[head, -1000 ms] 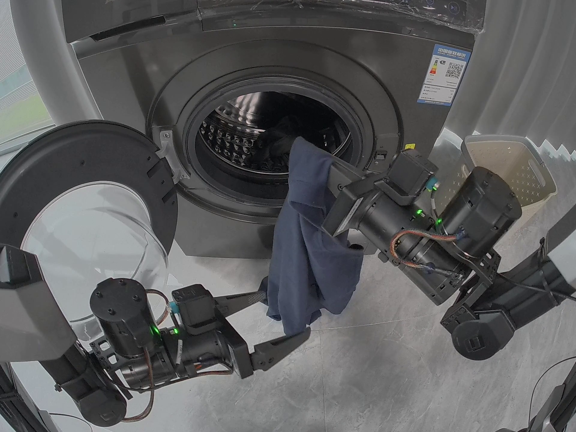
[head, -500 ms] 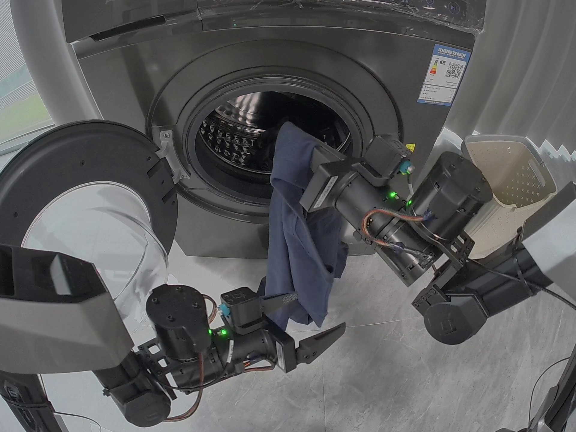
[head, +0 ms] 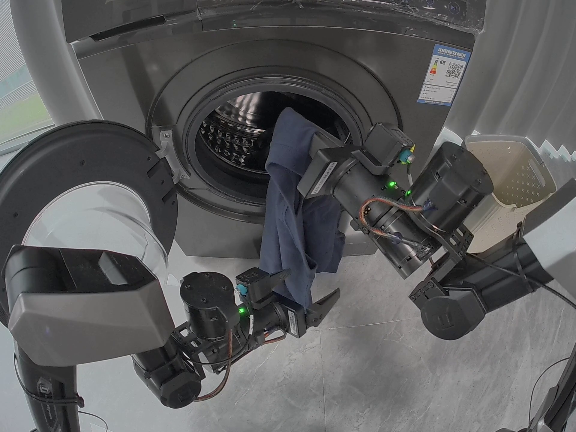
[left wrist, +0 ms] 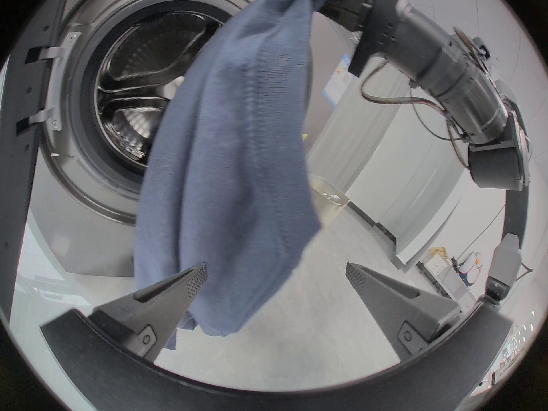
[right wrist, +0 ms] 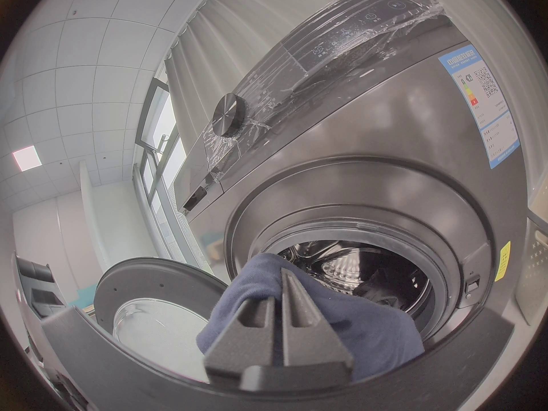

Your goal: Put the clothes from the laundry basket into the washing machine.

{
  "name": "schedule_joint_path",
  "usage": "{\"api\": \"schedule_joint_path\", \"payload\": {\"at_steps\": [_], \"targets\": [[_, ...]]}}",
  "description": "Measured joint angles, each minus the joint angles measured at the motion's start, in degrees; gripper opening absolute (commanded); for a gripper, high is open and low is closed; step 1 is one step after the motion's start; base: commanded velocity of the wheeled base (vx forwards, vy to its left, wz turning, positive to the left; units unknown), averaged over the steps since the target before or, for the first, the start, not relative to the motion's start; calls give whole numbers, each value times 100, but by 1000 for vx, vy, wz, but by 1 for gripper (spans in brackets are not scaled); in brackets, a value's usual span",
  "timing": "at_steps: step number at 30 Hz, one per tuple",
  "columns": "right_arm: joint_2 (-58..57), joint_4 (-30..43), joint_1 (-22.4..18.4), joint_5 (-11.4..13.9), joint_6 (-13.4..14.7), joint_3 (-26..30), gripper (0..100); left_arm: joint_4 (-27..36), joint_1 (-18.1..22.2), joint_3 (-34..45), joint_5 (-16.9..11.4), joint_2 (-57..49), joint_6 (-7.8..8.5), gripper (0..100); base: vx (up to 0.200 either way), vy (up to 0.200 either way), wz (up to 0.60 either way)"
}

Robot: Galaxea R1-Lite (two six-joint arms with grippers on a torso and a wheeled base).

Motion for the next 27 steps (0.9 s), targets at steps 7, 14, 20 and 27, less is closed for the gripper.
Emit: {"api": "schedule_joint_path", "payload": {"at_steps": [7,14,20,27], "targets": [[-22,-41,27,-6,24,91,0,0,155,-38,35,89,16,100,0,0,0],[-29,-52,27,-9,33,116,0,0,201,-306,176,240,11,100,0,0,0],[-29,-99,27,-9,35,130,0,0,254,-588,301,433,6,0,0,0,0],[-40,-151,-34,-9,38,227,0,2,304,-725,389,438,-2,0,0,0,0]]}}
